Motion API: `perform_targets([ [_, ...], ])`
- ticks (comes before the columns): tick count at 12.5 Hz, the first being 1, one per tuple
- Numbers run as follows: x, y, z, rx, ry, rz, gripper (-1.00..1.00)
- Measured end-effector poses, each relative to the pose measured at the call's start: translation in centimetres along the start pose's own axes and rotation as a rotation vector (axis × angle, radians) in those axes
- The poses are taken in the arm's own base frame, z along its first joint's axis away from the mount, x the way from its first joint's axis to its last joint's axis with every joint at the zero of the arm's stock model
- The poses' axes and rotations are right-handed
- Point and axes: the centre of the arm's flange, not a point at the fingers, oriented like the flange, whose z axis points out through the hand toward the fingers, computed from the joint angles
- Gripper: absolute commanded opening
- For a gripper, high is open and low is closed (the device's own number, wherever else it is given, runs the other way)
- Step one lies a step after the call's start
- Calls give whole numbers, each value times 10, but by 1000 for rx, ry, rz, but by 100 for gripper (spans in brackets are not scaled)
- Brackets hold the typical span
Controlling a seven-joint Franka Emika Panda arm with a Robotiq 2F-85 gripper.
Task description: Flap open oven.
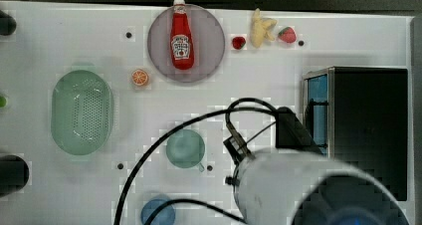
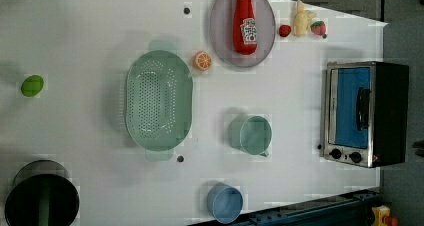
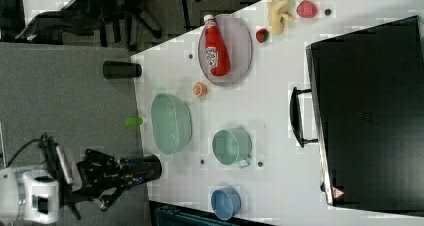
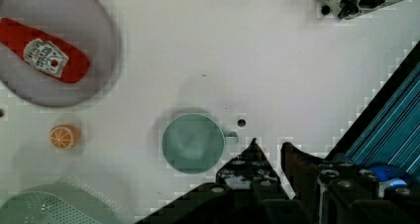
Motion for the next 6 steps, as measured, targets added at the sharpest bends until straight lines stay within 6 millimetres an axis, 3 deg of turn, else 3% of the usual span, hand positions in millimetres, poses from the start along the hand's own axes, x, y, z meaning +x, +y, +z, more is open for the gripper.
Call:
perform_targets([
  [3, 9, -3, 19, -27, -27, -49, -65],
  [6, 39, 22, 24, -30, 8, -195, -65],
])
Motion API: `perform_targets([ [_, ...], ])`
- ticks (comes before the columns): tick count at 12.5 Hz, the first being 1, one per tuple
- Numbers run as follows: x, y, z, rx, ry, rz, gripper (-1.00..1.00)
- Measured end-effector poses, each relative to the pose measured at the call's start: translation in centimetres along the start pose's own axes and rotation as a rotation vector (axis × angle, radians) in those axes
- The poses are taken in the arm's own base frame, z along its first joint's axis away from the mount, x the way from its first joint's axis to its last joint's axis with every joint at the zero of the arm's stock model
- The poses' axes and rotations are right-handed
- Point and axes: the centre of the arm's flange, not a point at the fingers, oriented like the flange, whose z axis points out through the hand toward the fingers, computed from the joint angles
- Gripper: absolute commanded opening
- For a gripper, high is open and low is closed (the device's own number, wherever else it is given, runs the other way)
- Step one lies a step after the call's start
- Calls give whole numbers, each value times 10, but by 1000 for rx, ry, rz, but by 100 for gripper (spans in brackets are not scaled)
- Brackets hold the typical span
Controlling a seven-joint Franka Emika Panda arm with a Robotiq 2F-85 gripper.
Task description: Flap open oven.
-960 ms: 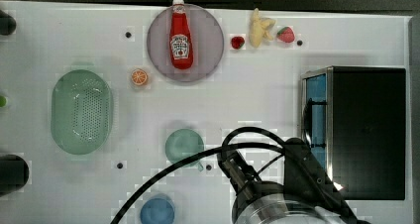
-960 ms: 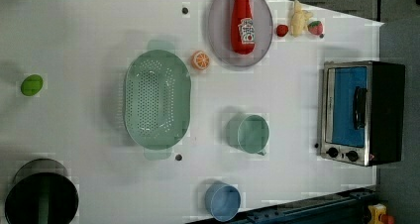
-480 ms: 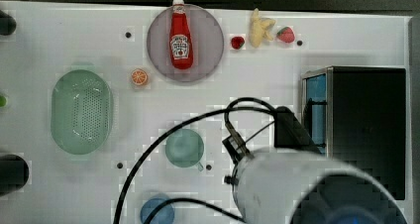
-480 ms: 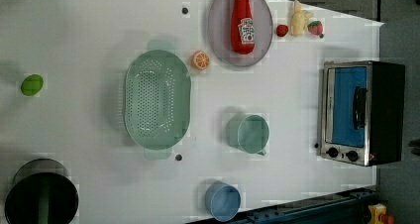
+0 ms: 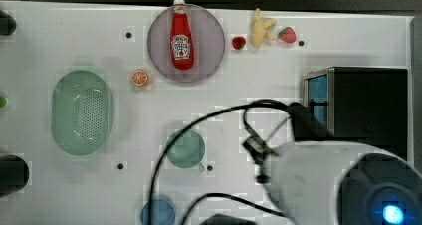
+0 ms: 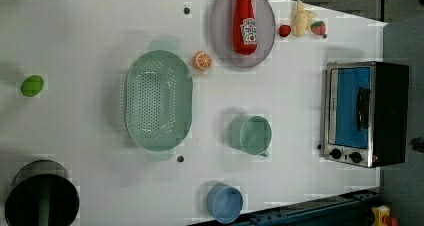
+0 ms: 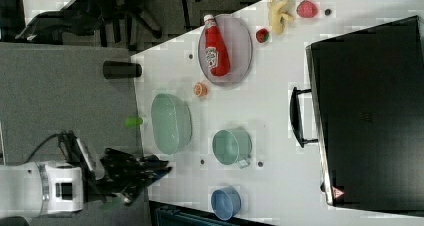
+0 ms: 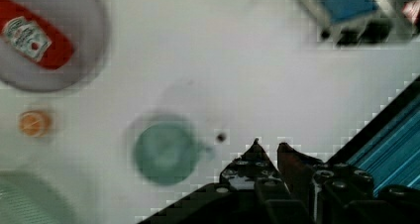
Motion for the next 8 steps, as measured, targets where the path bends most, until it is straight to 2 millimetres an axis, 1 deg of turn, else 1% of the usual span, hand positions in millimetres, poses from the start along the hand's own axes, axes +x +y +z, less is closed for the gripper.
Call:
perform_targets([
  [3, 36, 39, 10, -32, 84, -169, -65],
  [5, 61, 63, 21, -51, 102, -265, -65],
  [7, 86, 79, 37, -49, 118, -363, -65],
  [8, 99, 82, 49, -48, 136, -409, -65],
])
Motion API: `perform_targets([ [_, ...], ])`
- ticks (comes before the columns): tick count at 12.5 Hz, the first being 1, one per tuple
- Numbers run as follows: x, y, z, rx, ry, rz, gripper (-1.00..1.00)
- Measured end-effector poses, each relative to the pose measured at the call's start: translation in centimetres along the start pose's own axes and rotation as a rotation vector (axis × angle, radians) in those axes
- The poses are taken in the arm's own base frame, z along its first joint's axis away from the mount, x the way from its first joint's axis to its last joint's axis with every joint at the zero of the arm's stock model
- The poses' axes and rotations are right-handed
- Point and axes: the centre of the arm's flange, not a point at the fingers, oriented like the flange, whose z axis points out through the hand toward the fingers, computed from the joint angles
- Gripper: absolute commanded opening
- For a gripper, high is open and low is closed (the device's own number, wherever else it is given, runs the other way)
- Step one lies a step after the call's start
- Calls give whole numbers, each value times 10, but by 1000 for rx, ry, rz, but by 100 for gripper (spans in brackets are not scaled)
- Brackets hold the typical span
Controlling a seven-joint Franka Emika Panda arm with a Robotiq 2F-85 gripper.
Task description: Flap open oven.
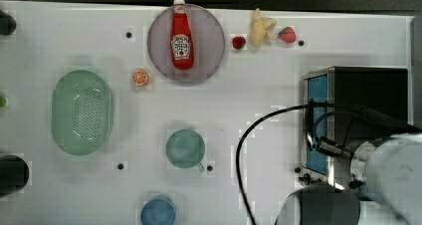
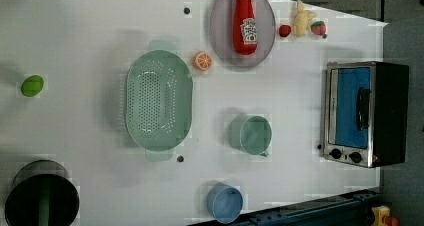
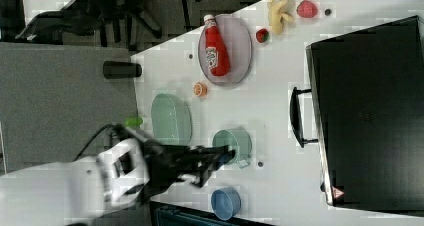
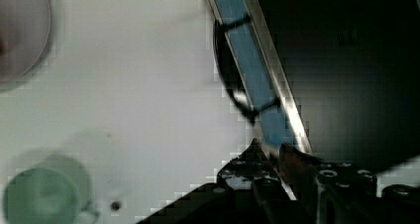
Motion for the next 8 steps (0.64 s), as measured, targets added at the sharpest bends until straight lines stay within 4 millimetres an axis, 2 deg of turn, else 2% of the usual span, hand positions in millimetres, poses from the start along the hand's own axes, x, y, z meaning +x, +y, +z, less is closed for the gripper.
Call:
perform_targets([
  [3, 36, 8, 56, -38, 27, -140, -65],
  [6, 46, 2, 124, -69, -70, -252, -65],
  [8, 50, -4, 156, -82, -95, -285, -65],
])
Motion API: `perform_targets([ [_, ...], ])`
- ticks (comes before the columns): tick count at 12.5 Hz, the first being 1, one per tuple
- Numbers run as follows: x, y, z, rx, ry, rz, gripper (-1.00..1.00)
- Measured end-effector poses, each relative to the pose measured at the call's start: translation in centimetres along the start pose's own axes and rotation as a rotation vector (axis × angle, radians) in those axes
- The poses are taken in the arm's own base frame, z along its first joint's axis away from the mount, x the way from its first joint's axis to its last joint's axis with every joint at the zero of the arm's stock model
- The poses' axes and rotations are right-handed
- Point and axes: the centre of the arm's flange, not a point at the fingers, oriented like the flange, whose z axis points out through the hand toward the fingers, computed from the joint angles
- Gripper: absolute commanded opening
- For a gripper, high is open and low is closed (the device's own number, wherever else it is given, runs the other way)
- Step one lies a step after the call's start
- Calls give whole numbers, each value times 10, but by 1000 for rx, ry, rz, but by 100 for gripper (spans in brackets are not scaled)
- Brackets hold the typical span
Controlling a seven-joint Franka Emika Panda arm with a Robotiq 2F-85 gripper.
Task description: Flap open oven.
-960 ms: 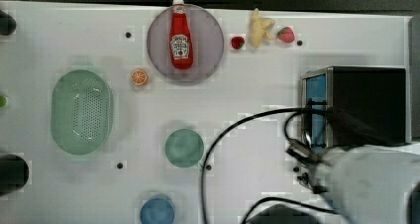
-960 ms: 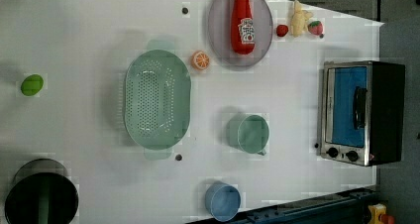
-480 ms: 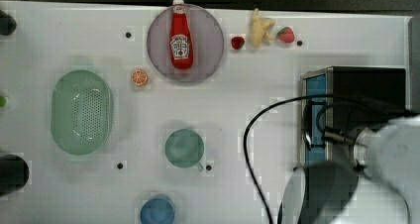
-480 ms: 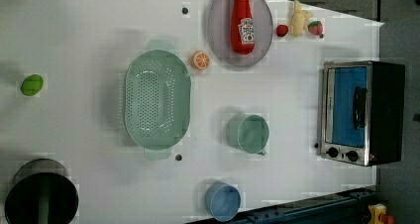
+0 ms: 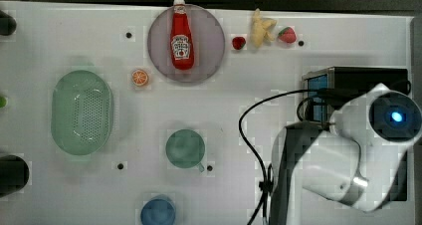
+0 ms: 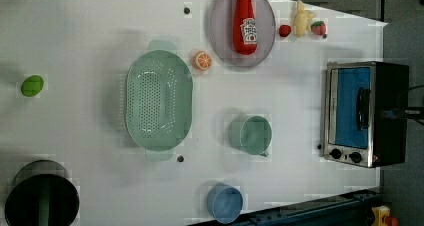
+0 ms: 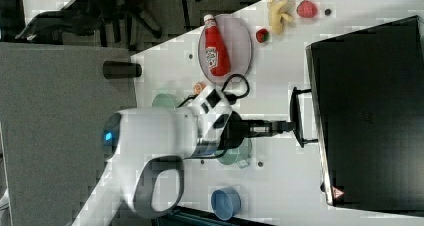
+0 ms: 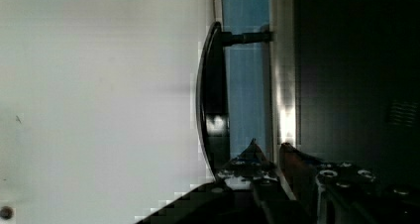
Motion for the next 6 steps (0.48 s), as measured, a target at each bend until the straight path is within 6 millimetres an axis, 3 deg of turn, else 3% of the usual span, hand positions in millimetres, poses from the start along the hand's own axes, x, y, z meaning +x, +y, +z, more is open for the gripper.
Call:
perform_targets([
  [6, 6, -14, 64, -23, 20, -37, -65],
])
